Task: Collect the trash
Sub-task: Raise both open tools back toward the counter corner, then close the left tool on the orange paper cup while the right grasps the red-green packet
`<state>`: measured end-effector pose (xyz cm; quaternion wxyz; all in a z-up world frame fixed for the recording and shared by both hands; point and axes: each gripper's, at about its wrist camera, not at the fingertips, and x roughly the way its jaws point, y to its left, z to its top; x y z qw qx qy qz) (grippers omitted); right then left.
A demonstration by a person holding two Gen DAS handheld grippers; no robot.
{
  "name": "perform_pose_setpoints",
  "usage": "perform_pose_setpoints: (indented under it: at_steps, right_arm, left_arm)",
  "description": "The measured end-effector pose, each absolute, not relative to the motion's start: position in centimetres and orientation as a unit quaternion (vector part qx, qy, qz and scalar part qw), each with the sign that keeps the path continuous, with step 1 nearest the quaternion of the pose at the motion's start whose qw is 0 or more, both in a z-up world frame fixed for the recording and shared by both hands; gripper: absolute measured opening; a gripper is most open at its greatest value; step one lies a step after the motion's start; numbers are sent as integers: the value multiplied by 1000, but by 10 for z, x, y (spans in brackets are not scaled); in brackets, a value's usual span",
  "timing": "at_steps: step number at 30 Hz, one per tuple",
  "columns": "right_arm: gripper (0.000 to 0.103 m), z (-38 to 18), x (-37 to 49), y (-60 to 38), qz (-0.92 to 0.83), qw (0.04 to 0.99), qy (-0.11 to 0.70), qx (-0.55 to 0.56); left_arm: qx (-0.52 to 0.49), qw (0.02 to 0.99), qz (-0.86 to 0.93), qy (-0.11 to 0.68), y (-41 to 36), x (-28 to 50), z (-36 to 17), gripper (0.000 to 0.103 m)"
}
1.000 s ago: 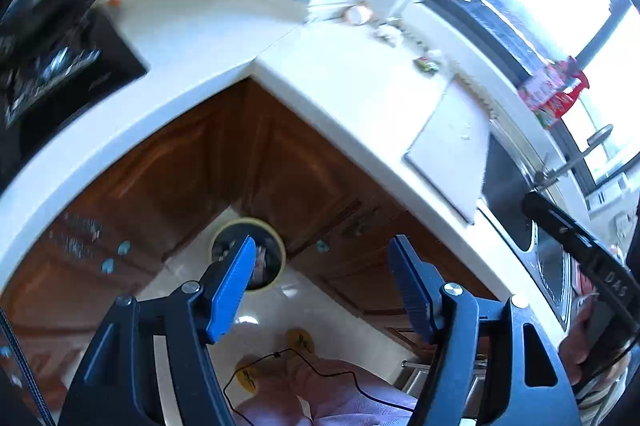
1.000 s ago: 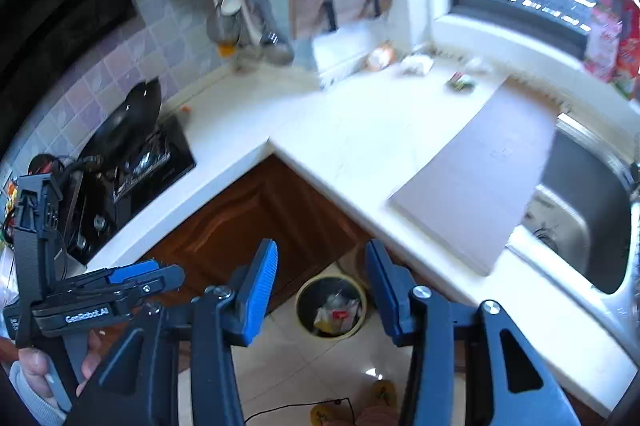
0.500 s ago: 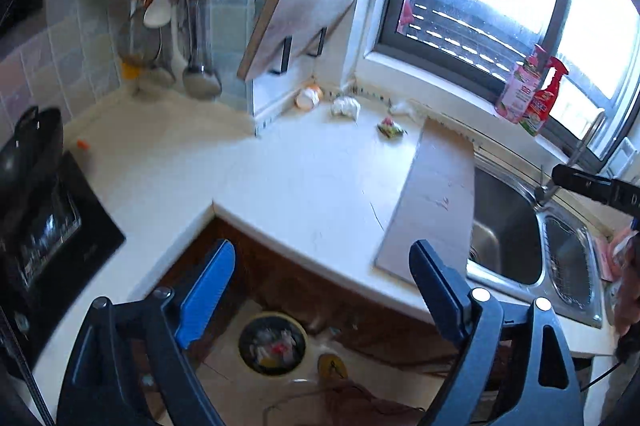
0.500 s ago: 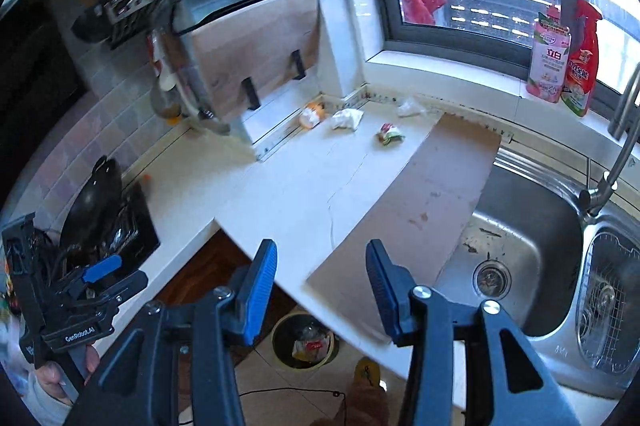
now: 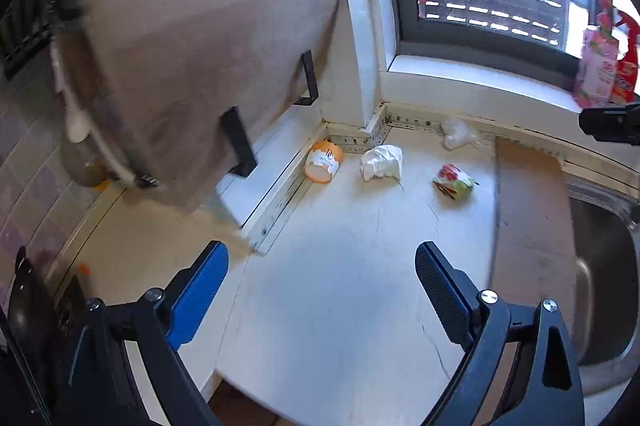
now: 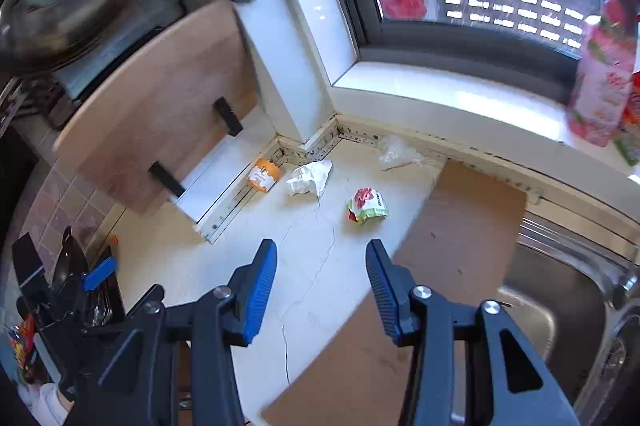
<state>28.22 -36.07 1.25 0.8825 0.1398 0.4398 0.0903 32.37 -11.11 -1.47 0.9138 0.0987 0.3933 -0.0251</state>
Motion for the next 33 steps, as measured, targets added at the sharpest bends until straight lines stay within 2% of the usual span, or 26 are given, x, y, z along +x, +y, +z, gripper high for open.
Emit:
perform_pose_setpoints:
  at_steps: [9,15,22,25,27,33]
  right_arm:
    - [47,-101,397,-373,80,847,500,160]
    - [47,-156,434,-367,75,830,530,157]
    - [46,-178,446,-350,84,827,542,122]
    - [43,-182,446,-345,84,831,539,109]
    - [37,-182,447,-342,85,832,538,103]
    - [35,-182,446,-344,89,832,538,105]
  left_arm:
    - [136,915,45,378,-151,450,-92,94]
    - [174,912,81,361,-160,490,-130,93]
    - [189,909,70,364,-159,518,-148,91]
    - [186,905,54,379,-156,529,-153,83]
    - [186,900,44,391,-154,535,-160,73]
    - [189,890,40,413,-149,553,-178,70]
